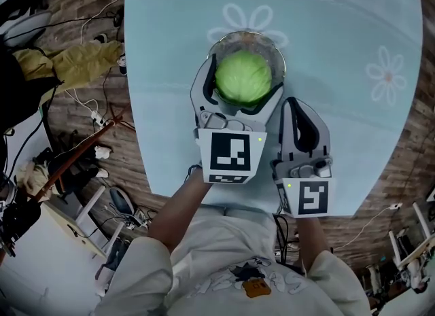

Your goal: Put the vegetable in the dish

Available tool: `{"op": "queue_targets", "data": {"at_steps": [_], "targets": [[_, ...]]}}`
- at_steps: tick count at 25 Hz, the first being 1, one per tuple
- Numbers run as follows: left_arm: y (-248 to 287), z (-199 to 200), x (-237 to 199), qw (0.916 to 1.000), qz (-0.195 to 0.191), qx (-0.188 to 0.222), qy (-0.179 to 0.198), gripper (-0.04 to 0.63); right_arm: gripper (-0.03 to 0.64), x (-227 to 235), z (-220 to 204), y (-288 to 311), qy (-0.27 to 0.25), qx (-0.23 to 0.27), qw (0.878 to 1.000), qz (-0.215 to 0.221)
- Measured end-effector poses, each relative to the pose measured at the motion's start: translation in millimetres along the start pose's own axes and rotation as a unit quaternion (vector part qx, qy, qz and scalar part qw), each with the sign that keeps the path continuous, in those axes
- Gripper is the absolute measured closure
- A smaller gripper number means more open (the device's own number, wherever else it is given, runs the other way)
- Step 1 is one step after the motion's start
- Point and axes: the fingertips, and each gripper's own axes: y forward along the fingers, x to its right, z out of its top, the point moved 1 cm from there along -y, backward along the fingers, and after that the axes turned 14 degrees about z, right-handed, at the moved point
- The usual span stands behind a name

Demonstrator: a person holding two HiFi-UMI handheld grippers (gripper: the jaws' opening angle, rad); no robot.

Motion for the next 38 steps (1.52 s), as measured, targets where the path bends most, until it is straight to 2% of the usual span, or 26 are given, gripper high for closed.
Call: {"op": "queue_targets", "data": {"at_steps": [7,10,13,16,18,25,29,34,36,38], "targets": [[26.9,-16.7,1.5,0.999,0.01,-0.034,0.027,0.061,0.594,7.4,-5.5,5.7,0.006,0.002,1.0,0.0],[32.1,-28.5,6.4,0.998,0.009,-0.058,0.024,0.06,0.594,9.8,-8.2,3.7,0.008,-0.001,1.0,-0.004],[37.9,-38.7,8.6,0.9958,0.006,-0.082,0.039,0.06,0.594,10.6,-10.3,3.3,0.009,-0.001,1.0,-0.002],[36.9,-26.9,12.0,0.9973,0.008,-0.055,0.048,0.063,0.594,13.7,-12.6,4.7,0.011,-0.003,1.0,-0.002],[34.4,-14.0,14.7,0.9987,0.003,-0.035,0.037,0.064,0.594,14.4,-12.4,5.5,0.01,-0.002,1.0,-0.002],[15.8,-10.6,13.4,0.9991,-0.004,-0.03,0.03,0.073,0.594,2.7,-5.2,-0.4,0.006,0.003,1.0,-0.002],[-1.5,4.7,10.5,0.9996,-0.015,0.006,0.024,0.14,0.594,-5.3,0.9,-8.6,0.002,0.007,1.0,-0.004],[-15.6,12.8,3.4,0.9997,0.0,0.015,0.021,0.224,0.594,-6.6,7.9,-16.3,-0.002,0.011,1.0,-0.012],[-23.2,14.6,-1.1,0.9995,0.01,0.018,0.023,0.309,0.594,-10.2,11.5,-20.1,-0.005,0.015,1.0,-0.016],[-30.8,13.4,-4.8,0.9995,0.013,0.016,0.025,0.351,0.594,-16.0,13.2,-23.6,-0.006,0.018,1.0,-0.021]]}}
